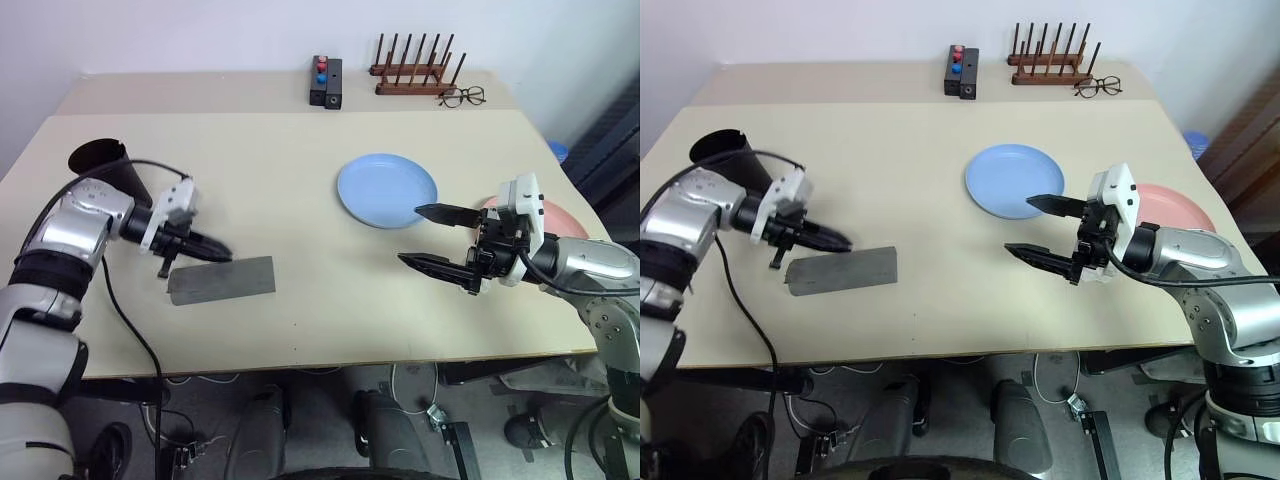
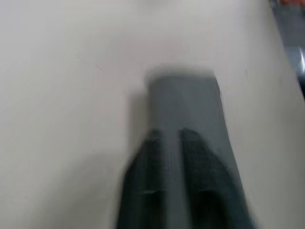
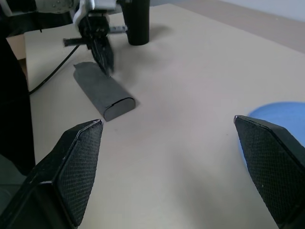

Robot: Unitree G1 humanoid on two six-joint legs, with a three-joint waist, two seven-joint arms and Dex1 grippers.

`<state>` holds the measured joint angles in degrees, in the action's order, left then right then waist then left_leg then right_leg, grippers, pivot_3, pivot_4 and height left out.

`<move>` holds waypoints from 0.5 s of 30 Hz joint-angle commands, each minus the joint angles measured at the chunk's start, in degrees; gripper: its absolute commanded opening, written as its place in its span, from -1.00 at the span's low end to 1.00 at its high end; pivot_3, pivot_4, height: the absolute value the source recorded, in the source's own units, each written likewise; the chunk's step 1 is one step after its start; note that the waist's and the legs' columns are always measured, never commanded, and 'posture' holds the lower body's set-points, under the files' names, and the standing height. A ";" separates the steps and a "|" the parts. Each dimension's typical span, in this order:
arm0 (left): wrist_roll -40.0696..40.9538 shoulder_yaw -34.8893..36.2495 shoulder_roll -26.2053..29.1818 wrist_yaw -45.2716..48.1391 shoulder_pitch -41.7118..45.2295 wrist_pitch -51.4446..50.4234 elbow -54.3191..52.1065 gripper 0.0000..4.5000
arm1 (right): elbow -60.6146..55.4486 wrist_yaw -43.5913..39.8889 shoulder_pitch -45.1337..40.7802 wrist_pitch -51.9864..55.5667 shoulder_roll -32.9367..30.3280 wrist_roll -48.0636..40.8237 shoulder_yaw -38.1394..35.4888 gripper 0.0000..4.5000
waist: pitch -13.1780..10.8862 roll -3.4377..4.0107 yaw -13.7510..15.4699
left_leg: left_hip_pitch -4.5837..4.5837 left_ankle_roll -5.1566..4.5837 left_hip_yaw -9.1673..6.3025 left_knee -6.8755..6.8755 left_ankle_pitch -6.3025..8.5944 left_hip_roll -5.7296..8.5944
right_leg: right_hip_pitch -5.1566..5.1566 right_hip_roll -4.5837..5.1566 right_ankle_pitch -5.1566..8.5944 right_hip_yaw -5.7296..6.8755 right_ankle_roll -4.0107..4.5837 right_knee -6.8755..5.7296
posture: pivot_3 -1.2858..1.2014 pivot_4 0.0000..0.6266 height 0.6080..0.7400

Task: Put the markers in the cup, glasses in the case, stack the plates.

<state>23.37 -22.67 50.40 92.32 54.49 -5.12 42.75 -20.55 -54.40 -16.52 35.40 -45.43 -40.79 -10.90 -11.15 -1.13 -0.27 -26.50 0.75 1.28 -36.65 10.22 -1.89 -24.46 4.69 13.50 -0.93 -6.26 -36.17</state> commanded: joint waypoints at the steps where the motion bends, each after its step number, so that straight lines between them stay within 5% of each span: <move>1: 6.78 9.13 -1.71 0.18 6.42 -8.42 1.90 0.05 | 3.34 2.80 -2.13 -3.77 -0.69 5.03 -1.04 1.00 | 0.00 0.00 0.02 | 0.00 0.00 0.01 0.00 0.00 0.01 | 0.00 0.00 0.00 -0.01 0.00 0.00 | 0.03 -0.52 1.00; 5: 9.89 16.07 -4.18 0.17 8.04 -17.71 1.22 0.98 | 12.33 9.79 -5.55 -5.94 -2.48 15.68 0.66 1.00 | 0.03 0.05 -0.37 | 0.00 0.00 0.01 -0.09 0.00 0.04 | 0.02 0.00 -0.01 -0.01 -0.02 -0.02 | 0.03 -0.52 1.00; 15: 11.12 22.38 -6.37 -3.35 -2.34 -26.22 -17.40 0.98 | 19.05 4.79 3.21 -1.02 -15.24 22.28 -1.34 1.00 | 0.03 0.04 -0.19 | 0.02 -0.01 0.02 -0.03 0.00 0.03 | 0.01 -0.01 0.00 -0.02 -0.05 -0.07 | 0.03 -0.52 1.00</move>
<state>33.22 -2.56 43.86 89.82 51.81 -30.73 29.07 -1.42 -47.99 -14.02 34.07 -58.92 -18.88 -9.89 -11.11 -1.08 -0.46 -26.46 0.74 1.30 -36.71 10.22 -1.86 -24.43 4.70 13.50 -0.96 -6.30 -36.24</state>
